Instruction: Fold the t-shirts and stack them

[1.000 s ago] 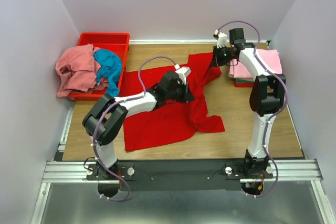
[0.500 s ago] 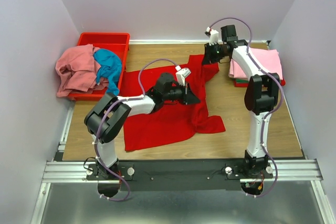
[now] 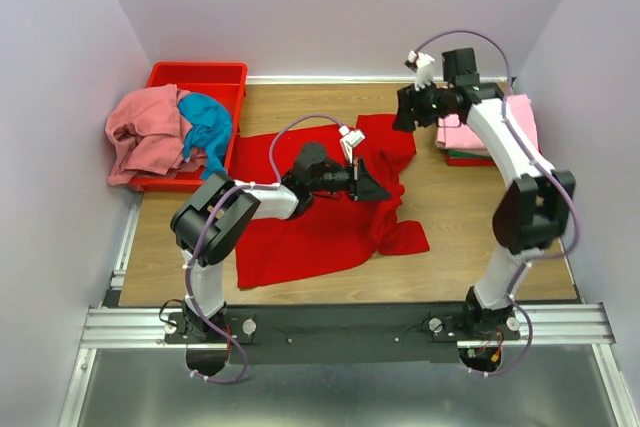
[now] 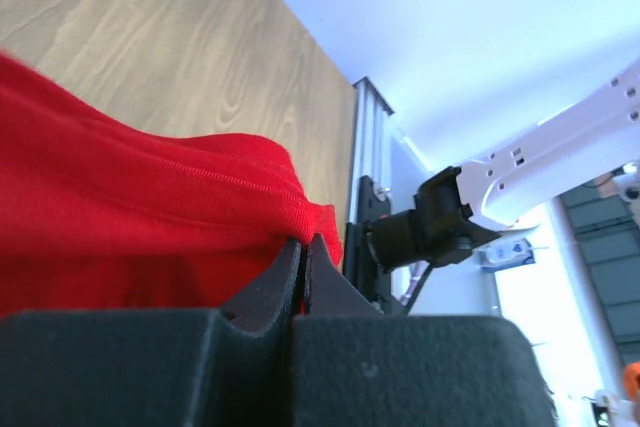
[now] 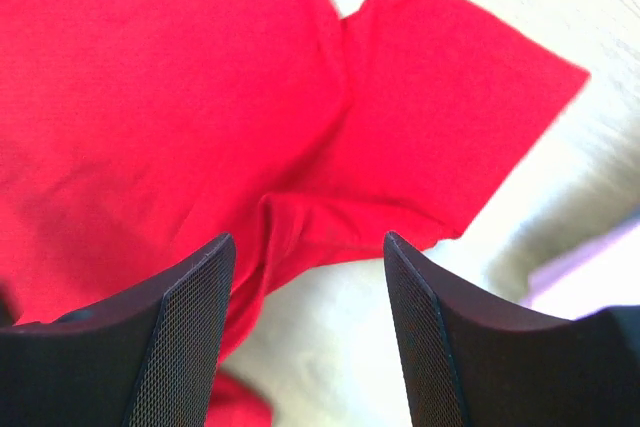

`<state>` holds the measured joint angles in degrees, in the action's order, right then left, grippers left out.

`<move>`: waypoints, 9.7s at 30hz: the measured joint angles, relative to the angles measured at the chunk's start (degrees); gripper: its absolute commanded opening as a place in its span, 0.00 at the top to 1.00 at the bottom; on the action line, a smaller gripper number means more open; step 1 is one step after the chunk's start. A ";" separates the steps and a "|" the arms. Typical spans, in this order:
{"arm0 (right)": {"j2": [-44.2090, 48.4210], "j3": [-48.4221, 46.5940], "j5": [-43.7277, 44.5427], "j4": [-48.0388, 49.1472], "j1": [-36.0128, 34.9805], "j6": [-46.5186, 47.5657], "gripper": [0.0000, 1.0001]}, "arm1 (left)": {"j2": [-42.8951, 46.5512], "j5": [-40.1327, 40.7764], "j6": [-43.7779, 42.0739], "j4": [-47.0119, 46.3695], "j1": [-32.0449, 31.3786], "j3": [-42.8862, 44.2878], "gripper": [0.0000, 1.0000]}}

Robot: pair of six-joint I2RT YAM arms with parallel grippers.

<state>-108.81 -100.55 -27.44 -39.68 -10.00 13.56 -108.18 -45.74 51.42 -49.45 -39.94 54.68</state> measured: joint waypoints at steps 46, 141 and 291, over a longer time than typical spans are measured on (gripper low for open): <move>24.35 34.36 -29.00 -15.98 2.60 18.78 0.97 | -3.69 -1.73 6.88 -5.66 -0.02 3.85 0.80; 19.15 41.29 8.57 -12.28 23.34 23.39 0.96 | 43.01 49.07 2.89 96.52 -30.95 -14.10 1.00; 18.18 34.21 -27.32 -2.32 10.60 20.57 0.18 | 18.51 56.52 -36.94 66.77 26.71 2.78 0.43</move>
<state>-90.63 -66.35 -54.76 -42.00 0.60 34.13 -89.67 10.79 14.48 17.32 -13.23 57.45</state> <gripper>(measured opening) 0.817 0.575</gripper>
